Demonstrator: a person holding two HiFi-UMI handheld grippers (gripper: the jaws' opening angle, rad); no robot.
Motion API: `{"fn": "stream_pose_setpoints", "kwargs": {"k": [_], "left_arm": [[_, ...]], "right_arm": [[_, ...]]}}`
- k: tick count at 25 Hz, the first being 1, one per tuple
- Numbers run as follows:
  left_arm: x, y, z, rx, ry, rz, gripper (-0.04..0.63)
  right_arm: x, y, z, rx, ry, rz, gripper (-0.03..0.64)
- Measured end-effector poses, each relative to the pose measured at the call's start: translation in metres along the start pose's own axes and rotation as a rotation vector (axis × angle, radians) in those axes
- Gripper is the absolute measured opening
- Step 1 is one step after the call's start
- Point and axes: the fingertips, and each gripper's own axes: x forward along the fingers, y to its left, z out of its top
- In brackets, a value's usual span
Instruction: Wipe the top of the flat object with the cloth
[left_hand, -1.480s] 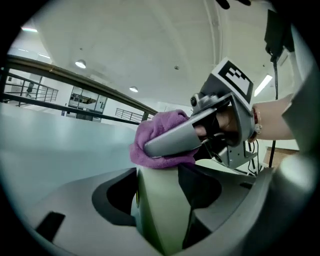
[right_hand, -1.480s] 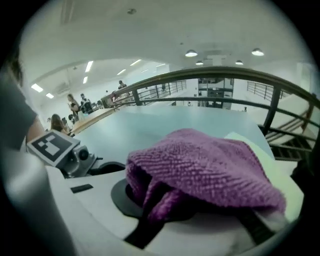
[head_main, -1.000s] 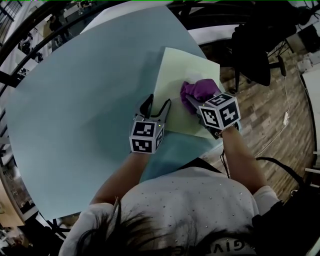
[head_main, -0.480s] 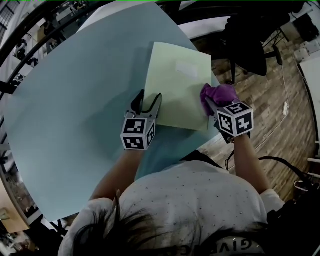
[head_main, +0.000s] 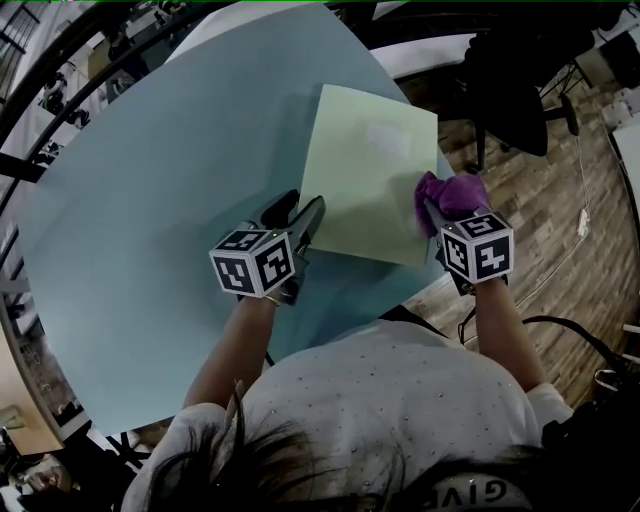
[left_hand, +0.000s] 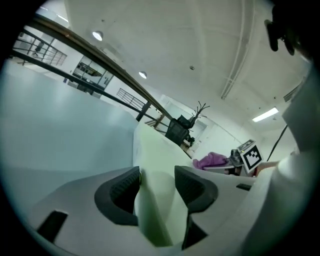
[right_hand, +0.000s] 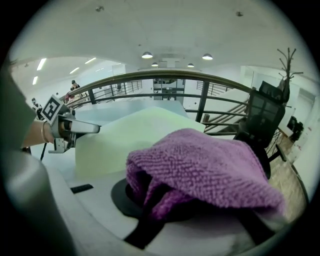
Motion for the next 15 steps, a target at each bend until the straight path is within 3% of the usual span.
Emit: {"fn": "stream_pose_setpoints", "kwargs": {"k": [4,7,11,15], "left_arm": [[0.001,0.002,-0.010,-0.015,0.040,-0.031,0.218],[0.002,0.001,-0.011,0.012,0.040,-0.014,0.213],[0.003,-0.001,-0.012,0.053,0.028,0.003,0.210],[0.003,-0.002,-0.014,0.068,0.027,0.005,0.210]], "right_arm": [[0.002,0.004,0.012,-0.025,0.031,-0.015,0.032],[0.005,0.034,0.061,-0.114,-0.062,0.053,0.032],[0.017,0.123,0.119,-0.201,-0.189,0.290,0.032],[0.018,0.195,0.146,-0.157,-0.323,0.532,0.032]]}}
